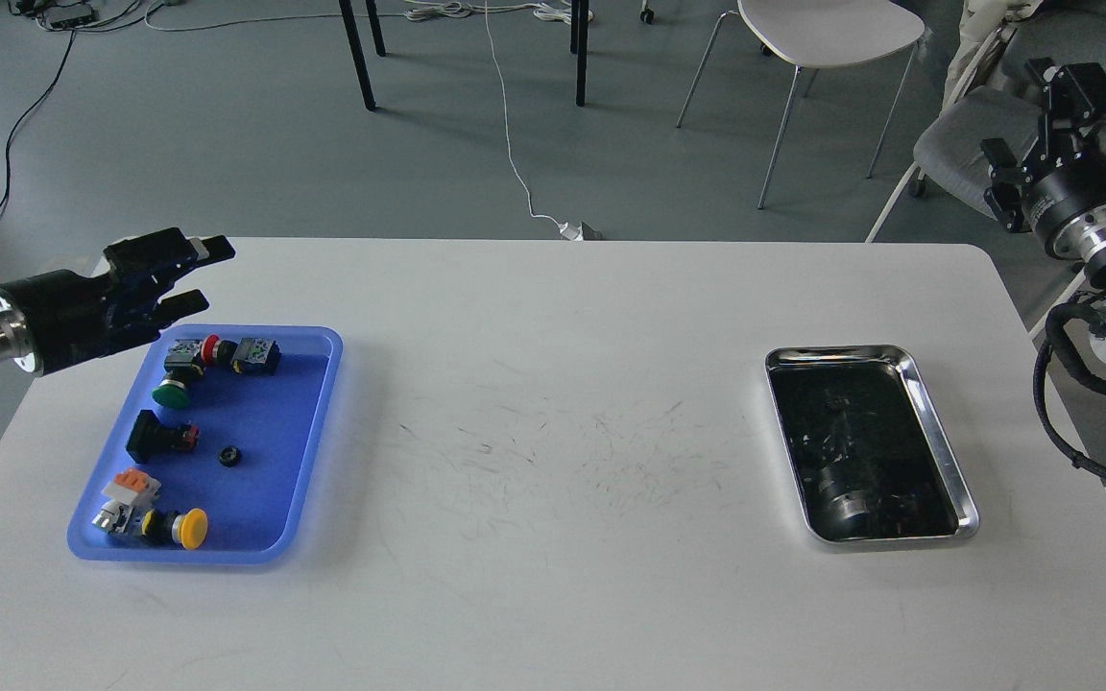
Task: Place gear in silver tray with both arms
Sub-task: 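Reach the left gripper into the blue tray toward another black part, then grasp a small black gear in the blue tray with the left gripper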
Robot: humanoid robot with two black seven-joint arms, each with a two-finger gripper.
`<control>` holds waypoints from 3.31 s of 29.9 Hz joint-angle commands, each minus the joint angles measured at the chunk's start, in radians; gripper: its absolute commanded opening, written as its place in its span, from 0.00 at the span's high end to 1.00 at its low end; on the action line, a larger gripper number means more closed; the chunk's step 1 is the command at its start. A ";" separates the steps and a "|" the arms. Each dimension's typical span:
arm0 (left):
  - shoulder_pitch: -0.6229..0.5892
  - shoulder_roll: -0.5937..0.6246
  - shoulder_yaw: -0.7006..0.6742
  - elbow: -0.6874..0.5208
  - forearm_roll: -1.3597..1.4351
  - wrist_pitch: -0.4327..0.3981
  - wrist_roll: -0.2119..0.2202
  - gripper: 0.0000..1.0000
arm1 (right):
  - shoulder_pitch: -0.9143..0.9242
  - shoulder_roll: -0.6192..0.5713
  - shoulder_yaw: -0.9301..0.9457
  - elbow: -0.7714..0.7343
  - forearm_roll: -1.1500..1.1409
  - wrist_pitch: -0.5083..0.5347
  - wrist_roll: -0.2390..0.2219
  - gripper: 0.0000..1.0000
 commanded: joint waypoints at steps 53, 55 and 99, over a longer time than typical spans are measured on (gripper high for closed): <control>0.010 0.090 0.044 -0.320 0.947 0.173 0.000 0.02 | -0.014 0.009 -0.003 -0.029 -0.002 -0.002 0.000 0.06; 0.010 0.067 0.055 -0.311 0.987 0.182 0.000 0.02 | -0.015 0.009 -0.001 -0.029 -0.002 -0.003 0.000 0.06; 0.082 -0.062 0.155 -0.073 1.081 0.357 0.000 0.30 | -0.054 0.006 0.025 -0.031 -0.002 -0.019 0.000 0.06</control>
